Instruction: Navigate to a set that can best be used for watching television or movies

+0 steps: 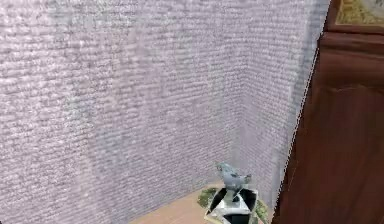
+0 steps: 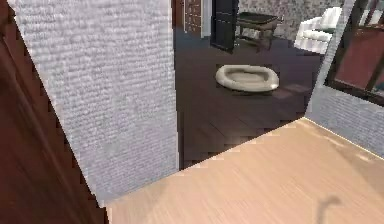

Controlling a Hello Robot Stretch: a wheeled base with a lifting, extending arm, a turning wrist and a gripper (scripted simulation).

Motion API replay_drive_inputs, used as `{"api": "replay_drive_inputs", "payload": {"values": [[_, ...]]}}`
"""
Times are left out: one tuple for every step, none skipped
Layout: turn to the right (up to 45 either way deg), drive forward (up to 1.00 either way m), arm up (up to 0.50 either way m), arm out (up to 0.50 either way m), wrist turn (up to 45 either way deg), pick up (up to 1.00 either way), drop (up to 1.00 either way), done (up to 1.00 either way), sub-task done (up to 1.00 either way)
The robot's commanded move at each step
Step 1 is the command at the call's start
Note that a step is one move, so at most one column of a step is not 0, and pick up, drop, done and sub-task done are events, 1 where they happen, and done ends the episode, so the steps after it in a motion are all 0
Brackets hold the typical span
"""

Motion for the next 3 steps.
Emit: {"api": "replay_drive_inputs", "payload": {"values": [[45.0, 0.0, 0.0, 0.0, 0.0, 0.0, 0.0, 0.0, 0.0], [45.0, 0.0, 0.0, 0.0, 0.0, 0.0, 0.0, 0.0, 0.0], [15.0, 0.0, 0.0, 0.0, 0.0, 0.0, 0.0, 0.0, 0.0]]}}
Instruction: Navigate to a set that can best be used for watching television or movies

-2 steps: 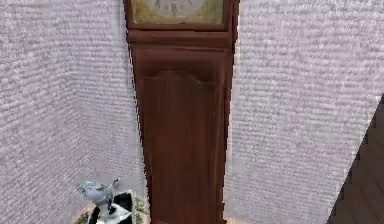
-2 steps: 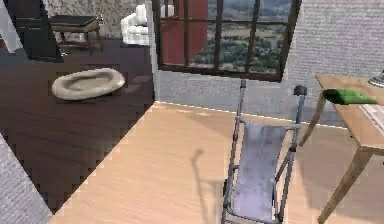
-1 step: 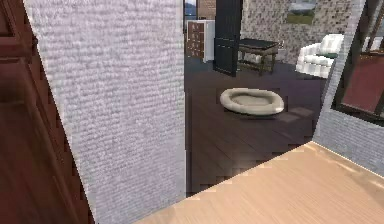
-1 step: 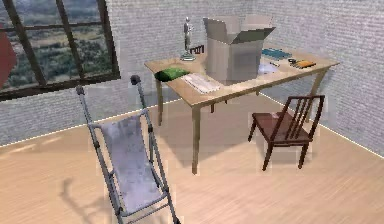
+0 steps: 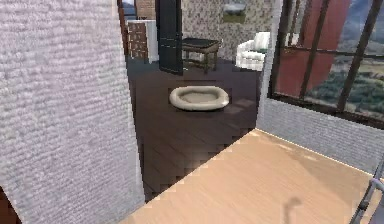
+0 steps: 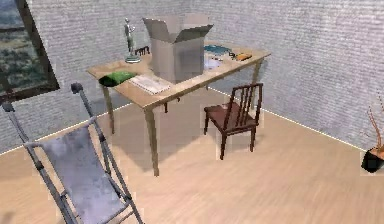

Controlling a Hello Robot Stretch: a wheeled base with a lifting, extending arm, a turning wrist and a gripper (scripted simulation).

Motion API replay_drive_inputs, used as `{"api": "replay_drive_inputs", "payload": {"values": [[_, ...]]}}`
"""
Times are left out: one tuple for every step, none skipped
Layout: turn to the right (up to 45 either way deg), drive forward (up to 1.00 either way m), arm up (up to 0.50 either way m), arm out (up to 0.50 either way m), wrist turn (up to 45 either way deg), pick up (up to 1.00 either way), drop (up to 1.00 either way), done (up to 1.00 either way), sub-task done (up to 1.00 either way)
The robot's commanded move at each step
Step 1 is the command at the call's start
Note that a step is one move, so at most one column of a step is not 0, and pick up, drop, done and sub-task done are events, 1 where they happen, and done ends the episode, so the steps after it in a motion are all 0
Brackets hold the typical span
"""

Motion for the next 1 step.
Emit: {"api": "replay_drive_inputs", "payload": {"values": [[0.0, 0.2, 0.0, 0.0, 0.0, 0.0, 0.0, 0.0, 0.0]]}}
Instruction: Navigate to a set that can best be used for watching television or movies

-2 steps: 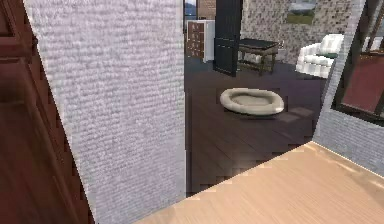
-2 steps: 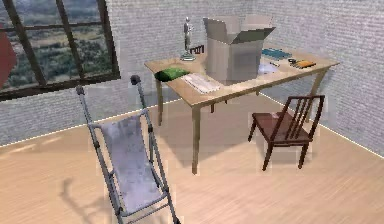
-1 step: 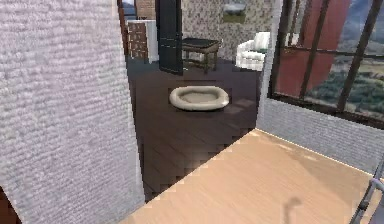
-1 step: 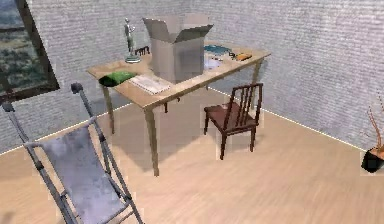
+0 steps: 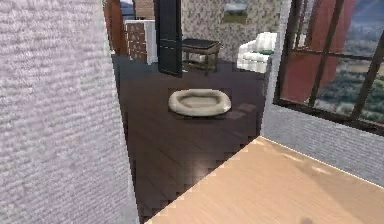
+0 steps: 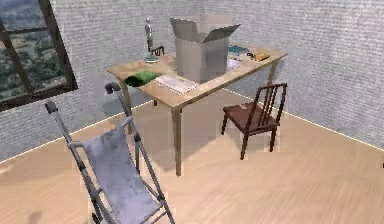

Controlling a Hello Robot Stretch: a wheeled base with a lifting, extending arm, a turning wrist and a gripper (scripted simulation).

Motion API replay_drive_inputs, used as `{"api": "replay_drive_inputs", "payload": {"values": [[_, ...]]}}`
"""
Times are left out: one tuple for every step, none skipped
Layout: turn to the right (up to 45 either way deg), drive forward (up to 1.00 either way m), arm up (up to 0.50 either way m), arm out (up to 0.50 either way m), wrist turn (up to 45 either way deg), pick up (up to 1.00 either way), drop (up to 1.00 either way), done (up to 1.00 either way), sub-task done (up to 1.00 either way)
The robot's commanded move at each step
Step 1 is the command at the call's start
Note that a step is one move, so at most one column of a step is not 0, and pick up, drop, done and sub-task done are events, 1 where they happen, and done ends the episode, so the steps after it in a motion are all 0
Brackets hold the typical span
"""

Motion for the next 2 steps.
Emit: {"api": "replay_drive_inputs", "payload": {"values": [[0.0, 0.6, 0.0, 0.0, 0.0, 0.0, 0.0, 0.0, 0.0], [21.0, 0.0, 0.0, 0.0, 0.0, 0.0, 0.0, 0.0, 0.0]]}}
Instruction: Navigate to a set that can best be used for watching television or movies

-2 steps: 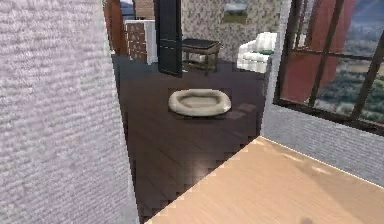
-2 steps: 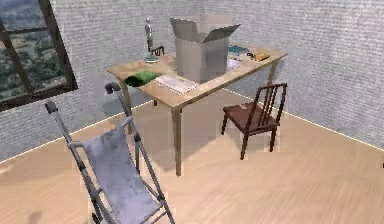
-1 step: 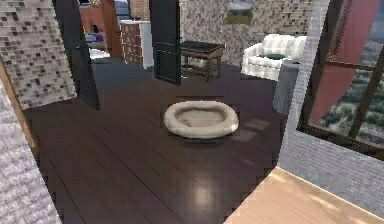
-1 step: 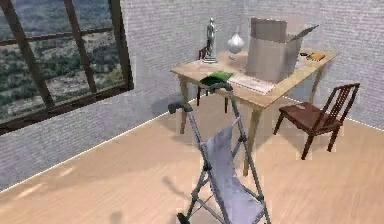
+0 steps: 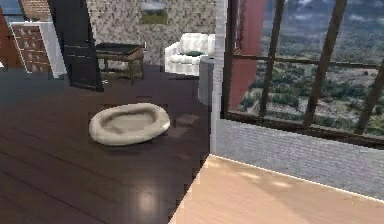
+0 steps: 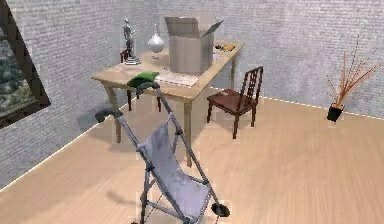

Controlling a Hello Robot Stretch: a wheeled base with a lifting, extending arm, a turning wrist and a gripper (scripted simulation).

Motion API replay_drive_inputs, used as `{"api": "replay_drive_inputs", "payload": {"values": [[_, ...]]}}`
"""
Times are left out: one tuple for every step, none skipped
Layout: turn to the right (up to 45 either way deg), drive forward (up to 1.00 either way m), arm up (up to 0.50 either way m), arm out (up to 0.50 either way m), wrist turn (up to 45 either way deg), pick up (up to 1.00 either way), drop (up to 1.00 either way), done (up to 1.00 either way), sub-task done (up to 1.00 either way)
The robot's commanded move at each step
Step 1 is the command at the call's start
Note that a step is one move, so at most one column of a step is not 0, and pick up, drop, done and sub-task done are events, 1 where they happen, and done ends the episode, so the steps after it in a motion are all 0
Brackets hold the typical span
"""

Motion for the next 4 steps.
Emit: {"api": "replay_drive_inputs", "payload": {"values": [[0.0, 0.85, 0.0, 0.0, 0.0, 0.0, 0.0, 0.0, 0.0], [-45.0, 0.0, 0.0, 0.0, 0.0, 0.0, 0.0, 0.0, 0.0], [-27.0, 0.0, 0.0, 0.0, 0.0, 0.0, 0.0, 0.0, 0.0], [0.0, 1.0, 0.0, 0.0, 0.0, 0.0, 0.0, 0.0, 0.0]]}}
